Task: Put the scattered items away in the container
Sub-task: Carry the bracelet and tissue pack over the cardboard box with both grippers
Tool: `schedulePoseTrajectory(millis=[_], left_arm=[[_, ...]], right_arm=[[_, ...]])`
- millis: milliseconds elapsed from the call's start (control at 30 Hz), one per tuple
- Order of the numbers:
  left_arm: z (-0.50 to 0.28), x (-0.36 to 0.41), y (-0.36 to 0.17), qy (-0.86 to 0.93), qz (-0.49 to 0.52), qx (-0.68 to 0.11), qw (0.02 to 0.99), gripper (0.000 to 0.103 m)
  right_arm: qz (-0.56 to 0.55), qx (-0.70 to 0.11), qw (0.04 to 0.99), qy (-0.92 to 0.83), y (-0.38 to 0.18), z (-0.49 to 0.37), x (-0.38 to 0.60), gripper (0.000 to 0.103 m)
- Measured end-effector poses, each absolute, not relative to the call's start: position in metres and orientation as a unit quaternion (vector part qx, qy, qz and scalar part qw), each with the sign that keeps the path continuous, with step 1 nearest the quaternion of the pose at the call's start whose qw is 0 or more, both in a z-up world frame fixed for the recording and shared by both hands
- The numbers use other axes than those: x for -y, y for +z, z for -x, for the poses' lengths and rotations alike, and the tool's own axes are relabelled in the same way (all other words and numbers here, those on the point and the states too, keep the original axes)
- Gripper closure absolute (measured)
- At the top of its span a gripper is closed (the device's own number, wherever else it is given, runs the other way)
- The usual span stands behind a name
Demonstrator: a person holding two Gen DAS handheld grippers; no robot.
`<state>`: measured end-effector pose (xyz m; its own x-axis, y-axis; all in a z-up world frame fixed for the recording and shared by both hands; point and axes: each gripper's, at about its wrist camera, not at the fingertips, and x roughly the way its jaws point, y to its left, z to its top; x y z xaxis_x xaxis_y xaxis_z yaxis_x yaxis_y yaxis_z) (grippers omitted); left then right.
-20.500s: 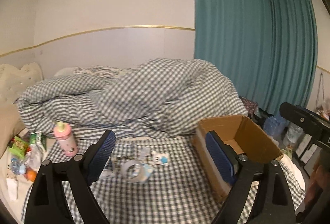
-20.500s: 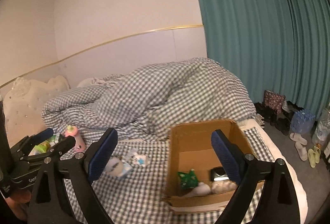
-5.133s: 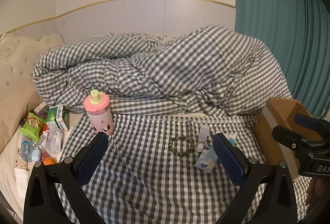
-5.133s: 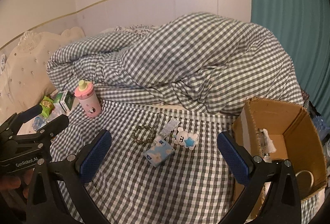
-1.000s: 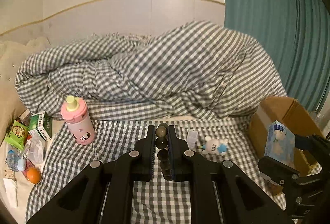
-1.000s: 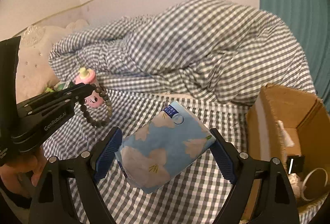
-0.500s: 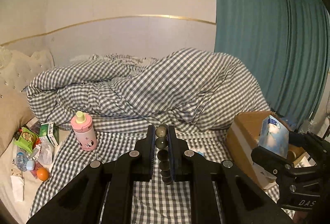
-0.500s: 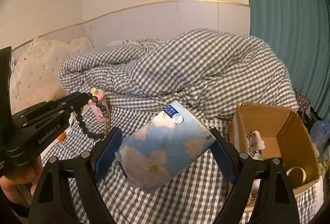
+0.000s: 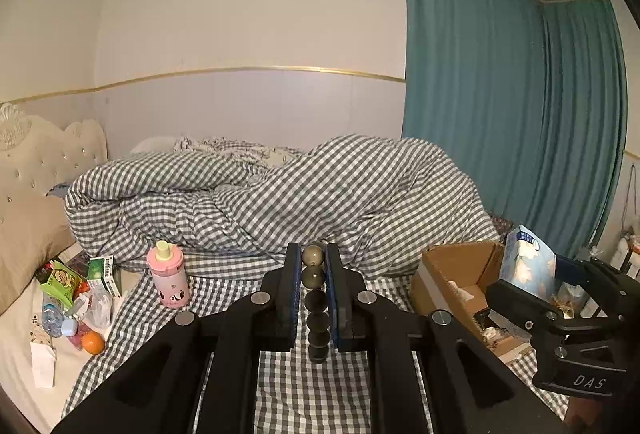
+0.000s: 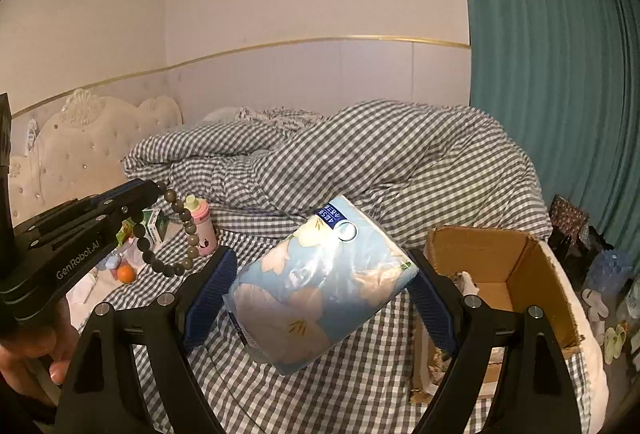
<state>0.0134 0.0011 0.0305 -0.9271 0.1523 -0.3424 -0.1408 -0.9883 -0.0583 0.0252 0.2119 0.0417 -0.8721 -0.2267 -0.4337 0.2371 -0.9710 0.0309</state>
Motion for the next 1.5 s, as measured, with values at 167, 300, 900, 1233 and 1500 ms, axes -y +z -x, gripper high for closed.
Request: schedulePoseTrajectory(millis=[167, 300, 900, 1233, 1500], left_arm=[[-0.024, -0.005, 0.037, 0.982, 0.167, 0.016, 0.083, 0.092], [-0.03, -0.012, 0.041, 0.983, 0.162, 0.015, 0.089, 0.092], [-0.03, -0.073, 0.04, 0.977, 0.166, 0.003, 0.131, 0.092], [-0.034, -0.117, 0.048, 0.974, 0.164, 0.0, 0.159, 0.092], [-0.035, -0.152, 0.052, 0.969, 0.162, -0.004, 0.184, 0.092]], right_arm=[[-0.21, -0.012, 0.114, -0.971, 0.051, -0.042, -0.219, 0.018], [-0.203, -0.011, 0.109, -0.973, 0.057, -0.053, -0.226, 0.018], [-0.197, -0.002, 0.059, -0.979, 0.064, -0.067, -0.283, 0.018], [-0.196, 0.003, 0.027, -0.98, 0.071, -0.074, -0.319, 0.018], [-0.195, 0.007, -0.003, -0.981, 0.078, -0.086, -0.352, 0.018]])
